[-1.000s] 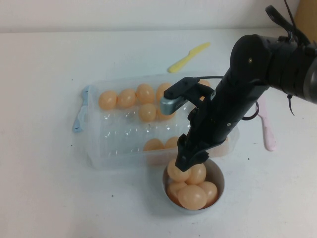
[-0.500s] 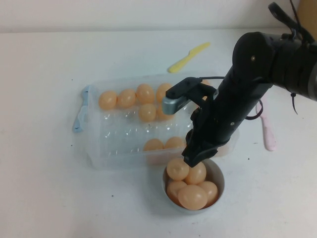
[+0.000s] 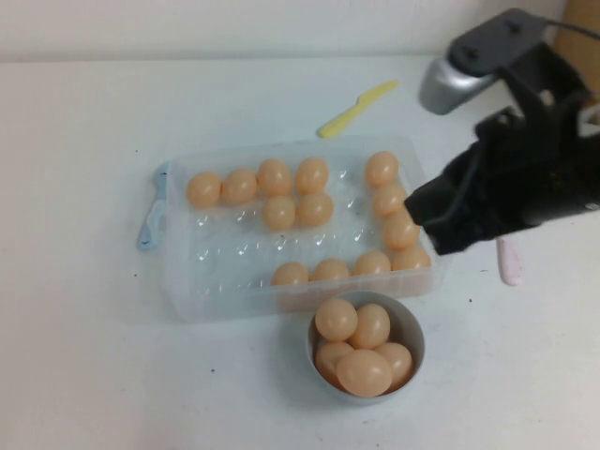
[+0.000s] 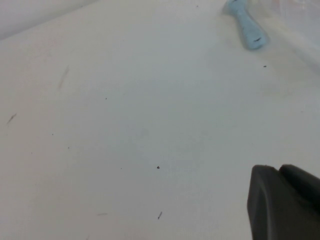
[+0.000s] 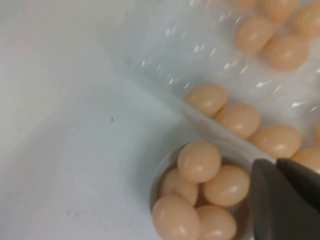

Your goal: Take an egg out of the egg box

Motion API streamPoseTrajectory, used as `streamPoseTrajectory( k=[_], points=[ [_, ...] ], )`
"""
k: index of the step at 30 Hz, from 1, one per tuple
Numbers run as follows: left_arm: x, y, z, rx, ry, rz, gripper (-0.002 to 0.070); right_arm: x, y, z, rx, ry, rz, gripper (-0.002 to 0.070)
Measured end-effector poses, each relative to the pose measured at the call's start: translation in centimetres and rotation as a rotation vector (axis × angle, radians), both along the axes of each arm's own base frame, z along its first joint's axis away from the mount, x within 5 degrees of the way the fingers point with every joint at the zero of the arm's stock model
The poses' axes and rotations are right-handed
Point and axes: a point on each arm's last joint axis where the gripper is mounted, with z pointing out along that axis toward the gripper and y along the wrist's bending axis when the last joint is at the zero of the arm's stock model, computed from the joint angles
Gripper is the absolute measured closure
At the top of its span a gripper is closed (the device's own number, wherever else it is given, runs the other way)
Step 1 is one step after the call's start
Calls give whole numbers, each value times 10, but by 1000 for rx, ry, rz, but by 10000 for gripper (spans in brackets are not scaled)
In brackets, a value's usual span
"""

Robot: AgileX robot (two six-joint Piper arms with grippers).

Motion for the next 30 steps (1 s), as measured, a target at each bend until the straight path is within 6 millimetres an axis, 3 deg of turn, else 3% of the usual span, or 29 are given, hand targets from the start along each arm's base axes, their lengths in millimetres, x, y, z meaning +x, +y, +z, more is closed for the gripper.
streamPoseTrajectory(
  k=[8, 15, 22, 30],
  points=[
    [0, 0, 0, 0, 0, 0, 678, -79, -60, 1, 203, -267, -124, 692],
    [0, 0, 0, 0, 0, 0, 678, -125, -97, -20, 291, -470, -177, 692],
    [0, 0, 0, 0, 0, 0, 678, -133, -105, -46, 217, -491, -167, 693],
    [0, 0, 0, 0, 0, 0, 678, -135, -106, -53, 165, -441, -153, 693]
  ],
)
